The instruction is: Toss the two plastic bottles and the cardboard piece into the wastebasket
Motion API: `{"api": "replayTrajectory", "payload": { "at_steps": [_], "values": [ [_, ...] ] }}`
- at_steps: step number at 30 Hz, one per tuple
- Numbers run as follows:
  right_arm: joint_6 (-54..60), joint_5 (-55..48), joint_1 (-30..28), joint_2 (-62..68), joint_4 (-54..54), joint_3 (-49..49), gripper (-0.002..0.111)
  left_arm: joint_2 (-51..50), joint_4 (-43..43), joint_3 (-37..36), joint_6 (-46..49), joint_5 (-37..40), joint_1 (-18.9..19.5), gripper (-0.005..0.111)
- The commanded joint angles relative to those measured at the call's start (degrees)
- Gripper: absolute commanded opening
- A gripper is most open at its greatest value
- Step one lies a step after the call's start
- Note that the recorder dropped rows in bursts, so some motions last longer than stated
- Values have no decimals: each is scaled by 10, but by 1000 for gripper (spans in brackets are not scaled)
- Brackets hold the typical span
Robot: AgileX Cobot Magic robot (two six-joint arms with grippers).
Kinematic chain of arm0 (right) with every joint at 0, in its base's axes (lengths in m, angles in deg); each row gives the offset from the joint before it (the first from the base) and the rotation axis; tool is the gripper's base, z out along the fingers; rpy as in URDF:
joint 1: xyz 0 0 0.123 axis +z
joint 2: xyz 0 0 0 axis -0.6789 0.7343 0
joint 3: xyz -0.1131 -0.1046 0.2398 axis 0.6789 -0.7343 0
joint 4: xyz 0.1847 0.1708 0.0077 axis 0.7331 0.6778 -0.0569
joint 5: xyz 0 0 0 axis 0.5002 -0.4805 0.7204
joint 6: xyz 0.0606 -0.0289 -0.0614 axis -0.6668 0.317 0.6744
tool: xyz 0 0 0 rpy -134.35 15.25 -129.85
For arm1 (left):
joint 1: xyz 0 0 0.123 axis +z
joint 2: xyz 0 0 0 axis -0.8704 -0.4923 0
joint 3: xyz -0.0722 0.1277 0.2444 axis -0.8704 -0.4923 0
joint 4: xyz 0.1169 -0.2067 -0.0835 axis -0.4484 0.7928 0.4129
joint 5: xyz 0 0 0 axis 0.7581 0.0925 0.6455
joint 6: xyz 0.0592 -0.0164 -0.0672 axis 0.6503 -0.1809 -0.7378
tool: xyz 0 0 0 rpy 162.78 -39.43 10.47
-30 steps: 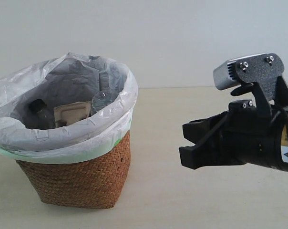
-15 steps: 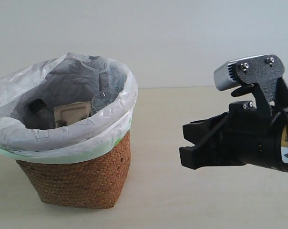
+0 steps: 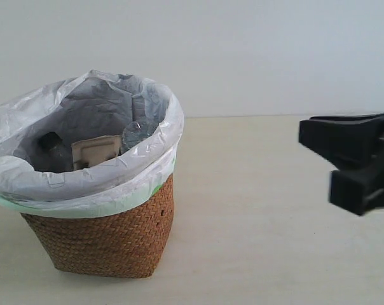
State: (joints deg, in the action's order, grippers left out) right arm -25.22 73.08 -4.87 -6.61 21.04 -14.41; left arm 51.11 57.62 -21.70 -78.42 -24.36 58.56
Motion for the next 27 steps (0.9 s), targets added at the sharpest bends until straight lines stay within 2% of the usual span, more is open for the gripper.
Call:
{"api": "replayTrajectory", "payload": {
  "at_steps": [1,4,9,14,20,27],
  "values": [
    [-49,166,-58,-109,6,-94,7,1,-1,-2,-5,-2,2,6],
    [-72,241,-76,-178,3,-151,7,1,-1,-2,-5,-2,2,6],
    [-110,225,-94,-271,3,-201,7,1,-1,-2,-5,-2,2,6],
    [-165,226,-139,-373,3,-246,7,1,-1,-2,-5,-2,2,6],
    [-256,254,-174,-424,3,-257,7,1,-1,-2,-5,-2,2,6],
    [-311,280,-185,-429,-13,-257,7,1,-1,-2,-5,-2,2,6]
  ]
}}
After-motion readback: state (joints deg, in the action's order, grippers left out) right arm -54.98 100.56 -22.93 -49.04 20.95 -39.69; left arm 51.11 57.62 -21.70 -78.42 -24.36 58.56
